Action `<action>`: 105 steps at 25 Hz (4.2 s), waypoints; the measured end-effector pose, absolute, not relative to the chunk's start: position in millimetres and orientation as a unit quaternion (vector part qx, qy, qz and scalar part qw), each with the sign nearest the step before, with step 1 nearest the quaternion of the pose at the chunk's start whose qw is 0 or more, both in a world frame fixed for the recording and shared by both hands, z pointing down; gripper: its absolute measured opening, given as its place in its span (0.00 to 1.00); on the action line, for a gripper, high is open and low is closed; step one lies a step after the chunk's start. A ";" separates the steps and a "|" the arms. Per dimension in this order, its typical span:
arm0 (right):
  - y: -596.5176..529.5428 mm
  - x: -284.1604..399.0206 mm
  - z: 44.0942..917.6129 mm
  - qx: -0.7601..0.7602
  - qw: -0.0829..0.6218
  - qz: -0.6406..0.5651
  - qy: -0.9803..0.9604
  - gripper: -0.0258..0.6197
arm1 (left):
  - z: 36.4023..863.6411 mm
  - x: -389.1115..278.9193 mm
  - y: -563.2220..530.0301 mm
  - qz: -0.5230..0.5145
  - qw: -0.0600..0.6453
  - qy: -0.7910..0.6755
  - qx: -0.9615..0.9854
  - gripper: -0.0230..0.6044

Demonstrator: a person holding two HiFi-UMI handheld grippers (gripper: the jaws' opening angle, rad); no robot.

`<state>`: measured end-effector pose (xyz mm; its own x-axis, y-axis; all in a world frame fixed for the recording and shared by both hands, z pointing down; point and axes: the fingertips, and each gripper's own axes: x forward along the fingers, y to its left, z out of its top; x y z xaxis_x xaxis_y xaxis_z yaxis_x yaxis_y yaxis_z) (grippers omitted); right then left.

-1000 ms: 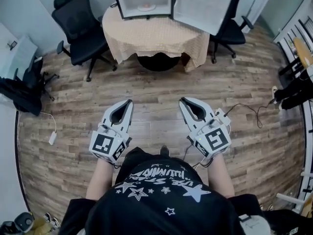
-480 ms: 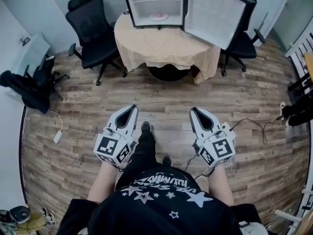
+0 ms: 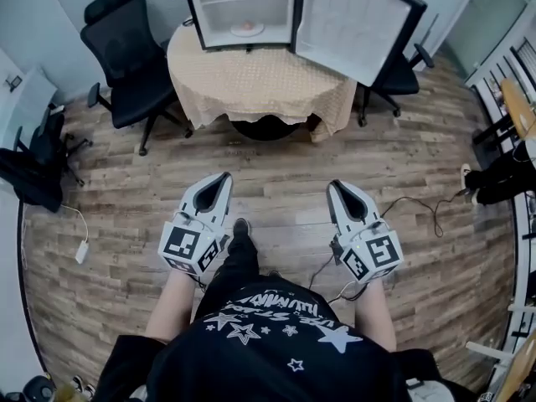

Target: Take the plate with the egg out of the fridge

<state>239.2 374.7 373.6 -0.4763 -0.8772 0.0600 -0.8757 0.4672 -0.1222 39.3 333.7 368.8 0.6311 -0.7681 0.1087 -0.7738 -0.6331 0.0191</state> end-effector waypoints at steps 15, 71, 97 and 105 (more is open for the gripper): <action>211.6 167.2 363.5 -0.510 -0.015 -0.049 0.859 0.10 | 364.2 -32.8 184.3 0.018 0.038 -0.435 0.900 0.05; -147.8 145.9 424.7 -0.516 0.055 -0.230 0.823 0.10 | 400.6 -65.0 -127.0 0.077 0.072 -0.469 0.877 0.05; -257.5 136.6 463.2 -0.503 0.172 -0.395 0.749 0.23 | 422.8 -61.9 -239.6 0.108 0.069 -0.458 0.880 0.05; -299.3 146.7 501.5 -0.492 0.327 -0.524 0.614 0.40 | 440.3 -61.5 -283.1 0.127 0.073 -0.416 0.898 0.05</action>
